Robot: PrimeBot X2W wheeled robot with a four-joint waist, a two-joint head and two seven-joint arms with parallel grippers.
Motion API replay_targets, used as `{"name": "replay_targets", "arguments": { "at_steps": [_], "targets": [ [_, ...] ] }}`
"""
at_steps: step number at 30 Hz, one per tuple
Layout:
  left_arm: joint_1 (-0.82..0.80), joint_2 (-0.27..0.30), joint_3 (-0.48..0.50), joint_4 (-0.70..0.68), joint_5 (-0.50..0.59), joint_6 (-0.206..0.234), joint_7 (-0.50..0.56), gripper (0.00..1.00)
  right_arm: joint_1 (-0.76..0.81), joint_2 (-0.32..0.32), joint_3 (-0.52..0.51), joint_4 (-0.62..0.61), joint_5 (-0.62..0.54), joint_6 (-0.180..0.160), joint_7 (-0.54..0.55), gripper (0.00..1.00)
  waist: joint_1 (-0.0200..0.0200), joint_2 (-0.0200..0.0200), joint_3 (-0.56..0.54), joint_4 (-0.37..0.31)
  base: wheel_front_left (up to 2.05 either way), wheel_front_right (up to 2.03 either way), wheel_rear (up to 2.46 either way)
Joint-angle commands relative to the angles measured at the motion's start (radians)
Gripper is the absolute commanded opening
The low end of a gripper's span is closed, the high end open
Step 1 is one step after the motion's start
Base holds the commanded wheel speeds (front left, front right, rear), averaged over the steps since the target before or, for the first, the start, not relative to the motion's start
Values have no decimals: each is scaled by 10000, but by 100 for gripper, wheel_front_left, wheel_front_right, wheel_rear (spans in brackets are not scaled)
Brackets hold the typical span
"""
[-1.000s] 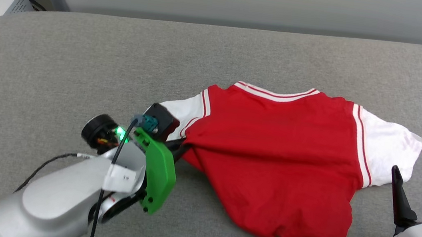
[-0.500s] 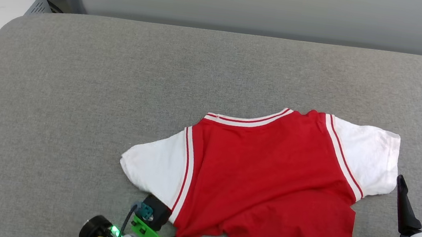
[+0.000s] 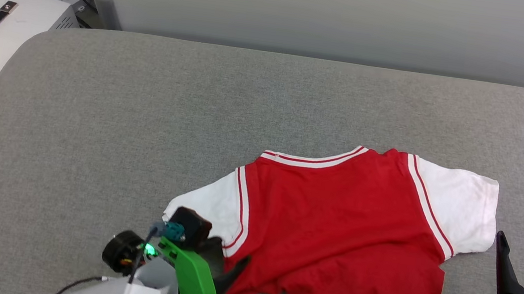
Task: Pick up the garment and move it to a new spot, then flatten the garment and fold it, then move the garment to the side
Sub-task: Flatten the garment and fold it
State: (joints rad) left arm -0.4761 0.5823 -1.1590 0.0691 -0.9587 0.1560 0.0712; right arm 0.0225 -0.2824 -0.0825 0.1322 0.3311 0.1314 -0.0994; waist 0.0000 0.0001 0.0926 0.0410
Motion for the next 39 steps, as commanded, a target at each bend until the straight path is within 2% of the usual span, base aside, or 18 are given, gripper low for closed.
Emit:
{"name": "replay_targets", "arguments": {
  "at_steps": [1, 8, 14, 19, 27, 30, 39],
  "targets": [
    [-295, 270, 228, -356, 94, 161, -87, 100, 125, 75, -19, -79, -79, -7, 26, 100, 0, -1, -118, 99, 0, 0, 0],
    [-1261, 1554, 1210, -1525, 342, 692, -39, 100, 97, 214, -6, -165, -141, -7, 20, 100, 0, -1, -134, 125, 0, 0, 0],
    [-2319, 2182, 2197, -1628, 252, 711, -117, 100, -51, 250, 96, -168, -155, -7, -20, 100, 0, -1, 30, 0, 0, 0, 0],
    [-3012, 2291, 2456, -1100, -196, 295, 525, 100, -188, 193, 155, -134, -138, -7, -50, 100, 0, -1, 230, -144, 0, 0, 0],
    [-3709, 2220, 1505, 514, -1051, -984, 3437, 100, -464, 94, 237, -102, -137, -7, -64, 100, 0, -1, 669, -362, 0, 0, 0],
    [-3810, 2006, 1222, 1216, -1314, -1337, 4158, 100, -588, 55, 267, -106, -142, -7, -64, 100, 0, -1, 886, -444, 0, 0, 0],
    [-3719, 1102, 369, 3141, -1676, -2222, 5425, 100, -973, -65, 438, -122, -172, -7, -65, 100, 0, -1, 1413, -773, 0, 0, 0]
  ]
}}
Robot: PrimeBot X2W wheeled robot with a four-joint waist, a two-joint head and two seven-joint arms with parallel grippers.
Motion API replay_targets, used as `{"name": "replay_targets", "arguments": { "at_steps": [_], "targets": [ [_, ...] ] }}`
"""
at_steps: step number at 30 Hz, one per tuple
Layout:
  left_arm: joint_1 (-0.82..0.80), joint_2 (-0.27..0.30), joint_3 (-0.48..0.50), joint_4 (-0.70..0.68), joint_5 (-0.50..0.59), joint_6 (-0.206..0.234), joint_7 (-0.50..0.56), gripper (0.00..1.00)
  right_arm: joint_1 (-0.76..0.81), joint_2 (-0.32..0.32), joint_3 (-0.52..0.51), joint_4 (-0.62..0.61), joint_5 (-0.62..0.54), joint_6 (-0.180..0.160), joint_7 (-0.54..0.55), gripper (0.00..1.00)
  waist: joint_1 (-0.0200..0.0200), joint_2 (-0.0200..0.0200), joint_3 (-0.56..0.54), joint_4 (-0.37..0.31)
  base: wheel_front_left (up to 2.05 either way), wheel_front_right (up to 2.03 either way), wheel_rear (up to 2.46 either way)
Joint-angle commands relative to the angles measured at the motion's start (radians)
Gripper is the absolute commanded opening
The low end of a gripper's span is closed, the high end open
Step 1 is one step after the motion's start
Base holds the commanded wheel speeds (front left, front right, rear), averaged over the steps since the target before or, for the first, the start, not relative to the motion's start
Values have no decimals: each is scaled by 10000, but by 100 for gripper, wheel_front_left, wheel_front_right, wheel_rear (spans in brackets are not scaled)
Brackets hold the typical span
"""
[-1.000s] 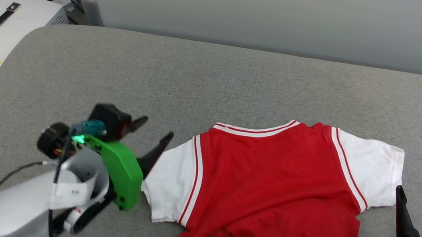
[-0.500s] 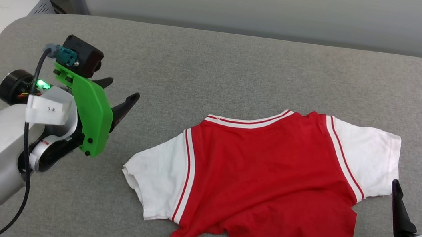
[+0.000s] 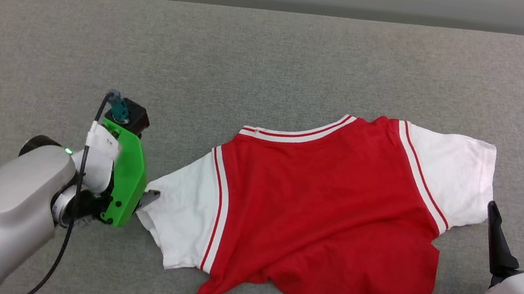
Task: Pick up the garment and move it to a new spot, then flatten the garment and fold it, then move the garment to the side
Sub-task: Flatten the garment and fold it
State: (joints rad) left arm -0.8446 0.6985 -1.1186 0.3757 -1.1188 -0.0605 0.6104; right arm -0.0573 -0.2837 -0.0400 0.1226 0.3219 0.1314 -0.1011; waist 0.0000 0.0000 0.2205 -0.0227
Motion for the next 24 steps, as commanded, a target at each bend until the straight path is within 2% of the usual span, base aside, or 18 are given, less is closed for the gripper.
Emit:
{"name": "replay_targets", "arguments": {
  "at_steps": [1, 7, 8, 9, 10, 17, 24],
  "targets": [
    [1, -135, -148, 252, -62, -128, 132, 100, -206, -65, 26, -29, -86, -7, -46, 100, 0, 0, 163, -171, 0, 0, 0],
    [339, -572, -847, 1320, 82, -479, 547, 100, -331, -120, 76, -36, -108, -7, -48, 100, 0, 0, 303, -352, 0, 0, 0],
    [402, -632, -928, 1476, 93, -524, 589, 88, -331, -120, 80, -38, -108, -7, -52, 100, 0, 0, 315, -373, 0, 0, 0],
    [433, -671, -972, 1583, 112, -553, 574, 13, -331, -120, 80, -37, -111, -7, -54, 100, 0, 0, 318, -385, 0, 0, 0],
    [459, -713, -1001, 1710, 131, -580, 502, 0, -330, -122, 72, -31, -115, -7, -55, 100, 0, 0, 311, -394, 0, 0, 0],
    [24, -796, -488, 2036, 711, -586, -1738, 0, -448, -316, -97, -181, -172, -7, -228, 100, 0, 0, -15, -334, 0, 0, 0],
    [-167, -379, 399, 1485, 884, -47, -3759, 0, -1167, -1276, -296, -731, -245, -7, 113, 100, 0, 0, -207, -140, 0, 0, 0]
  ]
}}
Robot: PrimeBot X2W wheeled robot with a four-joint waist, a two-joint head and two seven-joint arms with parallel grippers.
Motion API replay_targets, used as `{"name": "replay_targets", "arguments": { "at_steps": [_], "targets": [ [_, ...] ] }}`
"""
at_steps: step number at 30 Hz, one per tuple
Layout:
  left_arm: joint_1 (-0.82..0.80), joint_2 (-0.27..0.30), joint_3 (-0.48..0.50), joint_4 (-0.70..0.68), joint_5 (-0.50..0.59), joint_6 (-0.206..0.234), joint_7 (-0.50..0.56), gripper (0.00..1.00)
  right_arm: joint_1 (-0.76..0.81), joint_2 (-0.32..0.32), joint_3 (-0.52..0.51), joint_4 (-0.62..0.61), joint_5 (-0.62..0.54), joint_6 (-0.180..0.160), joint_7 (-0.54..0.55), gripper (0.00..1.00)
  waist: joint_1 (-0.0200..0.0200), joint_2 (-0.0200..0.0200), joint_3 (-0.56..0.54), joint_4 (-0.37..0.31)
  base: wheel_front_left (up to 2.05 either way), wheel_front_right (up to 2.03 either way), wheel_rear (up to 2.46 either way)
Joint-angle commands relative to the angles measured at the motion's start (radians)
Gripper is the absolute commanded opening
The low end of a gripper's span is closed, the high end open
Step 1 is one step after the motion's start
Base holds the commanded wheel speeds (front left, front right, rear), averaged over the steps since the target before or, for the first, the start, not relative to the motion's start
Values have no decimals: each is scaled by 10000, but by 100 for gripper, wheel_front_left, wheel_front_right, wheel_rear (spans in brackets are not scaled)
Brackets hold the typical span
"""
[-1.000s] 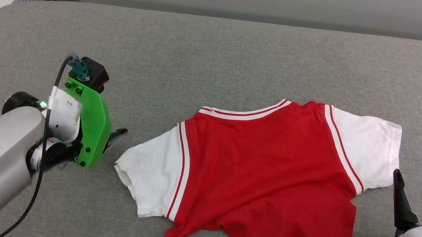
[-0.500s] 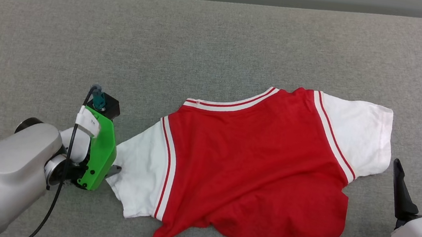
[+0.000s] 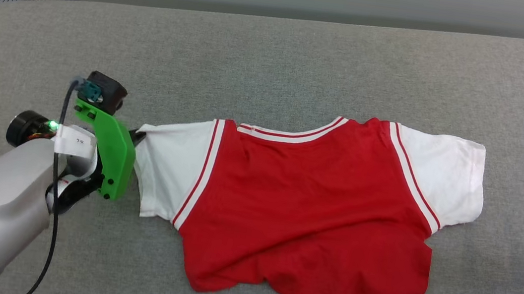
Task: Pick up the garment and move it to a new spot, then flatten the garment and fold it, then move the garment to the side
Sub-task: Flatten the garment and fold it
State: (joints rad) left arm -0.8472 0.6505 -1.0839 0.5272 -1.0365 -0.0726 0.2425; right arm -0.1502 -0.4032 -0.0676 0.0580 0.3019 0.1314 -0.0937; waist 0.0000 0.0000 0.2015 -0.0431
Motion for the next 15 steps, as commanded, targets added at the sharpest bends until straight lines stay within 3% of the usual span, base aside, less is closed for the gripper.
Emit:
{"name": "replay_targets", "arguments": {
  "at_steps": [1, 7, 15],
  "targets": [
    [-147, 186, 148, -184, 84, 178, -265, 0, -396, -267, 4, -162, -28, -7, 139, 100, 0, 0, 7, 100, 0, 0, 0],
    [-70, 793, 590, -1530, 208, 980, -912, 0, -1723, -1622, 592, -441, 505, -7, 1393, 100, 0, 0, 331, 343, 0, 0, 0],
    [97, 1231, 825, -3328, 405, 1949, -1165, 0, -3509, -3609, 2684, 443, 2977, -7, 5042, 100, 0, 0, 1092, 717, 0, 0, 0]
  ]
}}
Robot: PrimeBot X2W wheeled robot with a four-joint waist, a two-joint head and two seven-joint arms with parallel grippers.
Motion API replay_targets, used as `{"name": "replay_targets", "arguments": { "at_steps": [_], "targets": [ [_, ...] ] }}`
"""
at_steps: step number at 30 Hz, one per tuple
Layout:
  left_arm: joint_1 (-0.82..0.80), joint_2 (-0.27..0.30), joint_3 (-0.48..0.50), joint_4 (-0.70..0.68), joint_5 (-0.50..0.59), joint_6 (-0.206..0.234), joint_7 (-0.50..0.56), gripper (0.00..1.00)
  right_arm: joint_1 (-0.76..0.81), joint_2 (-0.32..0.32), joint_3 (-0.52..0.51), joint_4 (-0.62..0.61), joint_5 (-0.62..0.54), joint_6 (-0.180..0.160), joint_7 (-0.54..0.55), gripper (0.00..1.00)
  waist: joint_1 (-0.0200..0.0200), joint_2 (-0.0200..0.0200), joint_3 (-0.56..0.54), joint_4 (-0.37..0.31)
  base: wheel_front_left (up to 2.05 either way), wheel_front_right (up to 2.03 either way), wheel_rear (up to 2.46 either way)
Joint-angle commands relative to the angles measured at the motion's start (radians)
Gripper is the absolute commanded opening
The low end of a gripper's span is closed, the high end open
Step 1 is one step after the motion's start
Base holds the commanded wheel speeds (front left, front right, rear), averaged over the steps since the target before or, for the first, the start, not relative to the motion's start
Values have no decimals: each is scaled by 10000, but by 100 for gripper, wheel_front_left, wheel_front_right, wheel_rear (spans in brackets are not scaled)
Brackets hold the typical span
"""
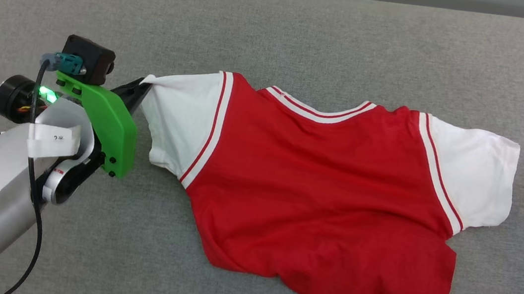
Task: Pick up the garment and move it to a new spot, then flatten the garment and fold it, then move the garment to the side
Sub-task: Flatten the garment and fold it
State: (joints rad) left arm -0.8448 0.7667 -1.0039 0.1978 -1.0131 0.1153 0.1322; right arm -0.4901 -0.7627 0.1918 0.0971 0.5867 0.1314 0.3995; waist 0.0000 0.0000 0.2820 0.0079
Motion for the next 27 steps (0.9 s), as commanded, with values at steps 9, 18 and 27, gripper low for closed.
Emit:
{"name": "replay_targets", "arguments": {
  "at_steps": [9, 18, 27],
  "targets": [
    [-147, 91, 197, -1022, 371, 544, -197, 0, -1656, -473, 1540, 1603, 2152, -7, 3434, 100, 0, 0, 1211, 523, 0, 0, 0],
    [-420, -85, 289, -1173, 504, 607, -382, 0, -2413, 7, 2765, 2851, 2362, -7, 3604, 100, 0, 0, 1836, 708, 0, 0, 0],
    [-341, -134, 297, -787, 362, 415, -524, 0, -1998, 82, 3855, 3318, 2948, -7, 3138, 4, 0, 0, 1678, 566, 0, 0, 0]
  ]
}}
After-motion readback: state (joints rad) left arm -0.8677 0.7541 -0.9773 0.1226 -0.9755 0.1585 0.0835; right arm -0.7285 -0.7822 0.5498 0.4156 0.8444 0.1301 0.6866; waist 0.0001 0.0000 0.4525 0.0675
